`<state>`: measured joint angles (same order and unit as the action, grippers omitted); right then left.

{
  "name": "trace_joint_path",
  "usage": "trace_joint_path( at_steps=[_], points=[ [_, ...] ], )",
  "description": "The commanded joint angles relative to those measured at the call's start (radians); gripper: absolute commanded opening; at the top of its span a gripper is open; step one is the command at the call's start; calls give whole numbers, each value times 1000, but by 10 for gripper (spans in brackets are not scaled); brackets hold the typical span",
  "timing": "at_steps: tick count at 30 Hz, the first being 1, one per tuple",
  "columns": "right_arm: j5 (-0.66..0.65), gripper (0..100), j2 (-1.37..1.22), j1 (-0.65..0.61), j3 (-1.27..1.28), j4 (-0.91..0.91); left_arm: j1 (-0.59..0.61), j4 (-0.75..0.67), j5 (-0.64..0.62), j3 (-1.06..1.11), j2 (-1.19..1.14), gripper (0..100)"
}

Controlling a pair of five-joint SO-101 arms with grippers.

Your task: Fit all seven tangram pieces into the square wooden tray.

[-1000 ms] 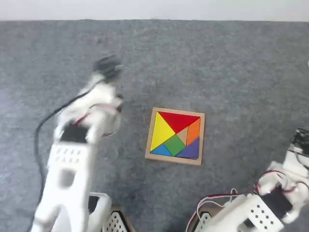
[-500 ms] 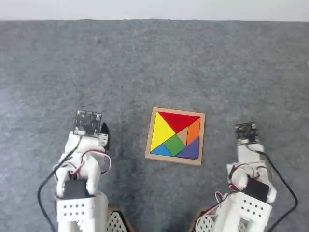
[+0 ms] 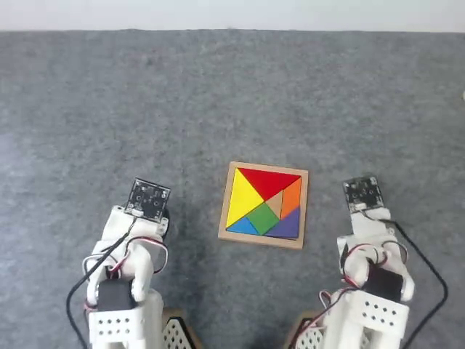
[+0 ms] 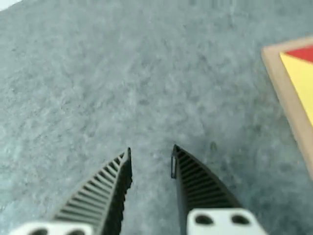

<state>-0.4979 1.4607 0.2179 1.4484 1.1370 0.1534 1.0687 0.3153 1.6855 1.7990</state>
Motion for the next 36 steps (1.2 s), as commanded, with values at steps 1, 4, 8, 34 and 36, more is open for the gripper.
trace_joint_path(
  at_steps=[1,4,8,34,36],
  points=[
    [-9,172,-88,-128,-126,27,0,25,34,-4,15,137],
    [-8,191,-213,-229,-198,16,2,31,32,-2,12,137],
    [6,130,-412,-340,-376,16,2,40,34,-2,12,137],
    [137,87,-1079,-650,-459,-338,0,44,34,-2,12,137],
    [138,87,-1055,-615,-468,-323,0,44,34,-2,12,137]
  ],
)
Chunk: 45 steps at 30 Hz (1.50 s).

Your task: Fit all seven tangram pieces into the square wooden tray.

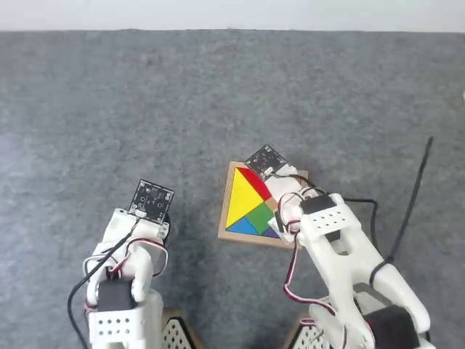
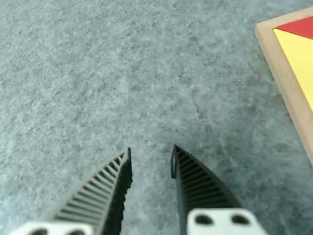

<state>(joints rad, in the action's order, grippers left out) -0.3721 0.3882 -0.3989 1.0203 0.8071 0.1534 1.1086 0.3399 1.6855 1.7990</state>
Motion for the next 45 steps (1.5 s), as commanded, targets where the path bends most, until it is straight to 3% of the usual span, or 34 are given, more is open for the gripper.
trace_joint_path(
  at_steps=[1,11,16,23,30,45],
  points=[
    [12,87,42,28,-43,21,0,5,9,-2,12,137],
    [112,84,628,163,152,102,-6,6,2,-2,14,137],
    [68,83,886,260,270,234,0,6,5,-2,15,137],
    [55,83,1130,437,489,246,0,6,6,-2,15,137],
    [54,83,1397,458,658,294,0,6,6,-2,15,137],
    [54,83,1425,452,661,335,0,6,6,-2,15,137]
  ],
)
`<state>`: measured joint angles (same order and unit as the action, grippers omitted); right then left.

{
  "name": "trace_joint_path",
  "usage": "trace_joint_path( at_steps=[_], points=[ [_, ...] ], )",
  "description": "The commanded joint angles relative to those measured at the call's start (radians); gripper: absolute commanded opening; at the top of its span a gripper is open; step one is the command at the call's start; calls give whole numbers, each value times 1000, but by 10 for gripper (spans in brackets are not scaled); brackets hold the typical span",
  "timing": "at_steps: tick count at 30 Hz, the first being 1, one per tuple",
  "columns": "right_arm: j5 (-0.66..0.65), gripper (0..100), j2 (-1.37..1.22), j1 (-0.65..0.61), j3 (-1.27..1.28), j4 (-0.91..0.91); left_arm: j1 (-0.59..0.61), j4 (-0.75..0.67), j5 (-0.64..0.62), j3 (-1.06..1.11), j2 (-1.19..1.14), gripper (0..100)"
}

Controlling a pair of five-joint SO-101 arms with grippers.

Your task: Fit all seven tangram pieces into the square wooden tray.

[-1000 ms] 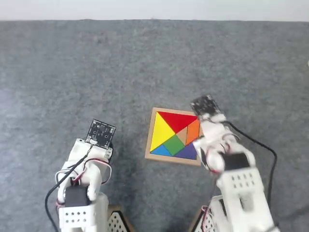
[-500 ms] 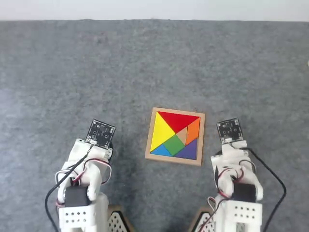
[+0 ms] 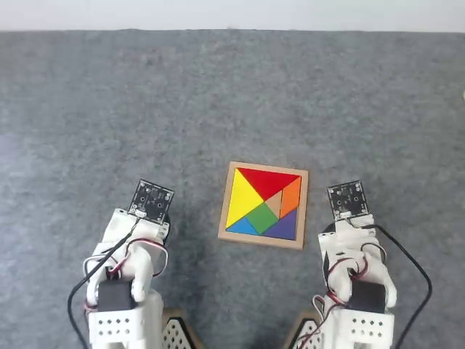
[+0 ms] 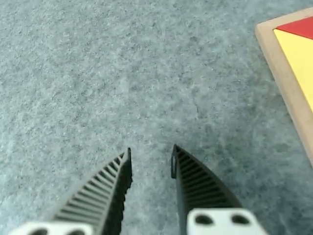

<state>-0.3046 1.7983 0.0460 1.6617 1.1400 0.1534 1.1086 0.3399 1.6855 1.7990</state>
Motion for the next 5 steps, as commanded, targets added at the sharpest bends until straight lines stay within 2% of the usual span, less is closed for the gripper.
trace_joint_path(
  at_steps=[1,5],
  points=[
    [-14,83,13,7,20,2,0,6,6,-2,15,137],
    [-14,83,12,5,20,1,0,6,6,-2,15,137]
  ],
)
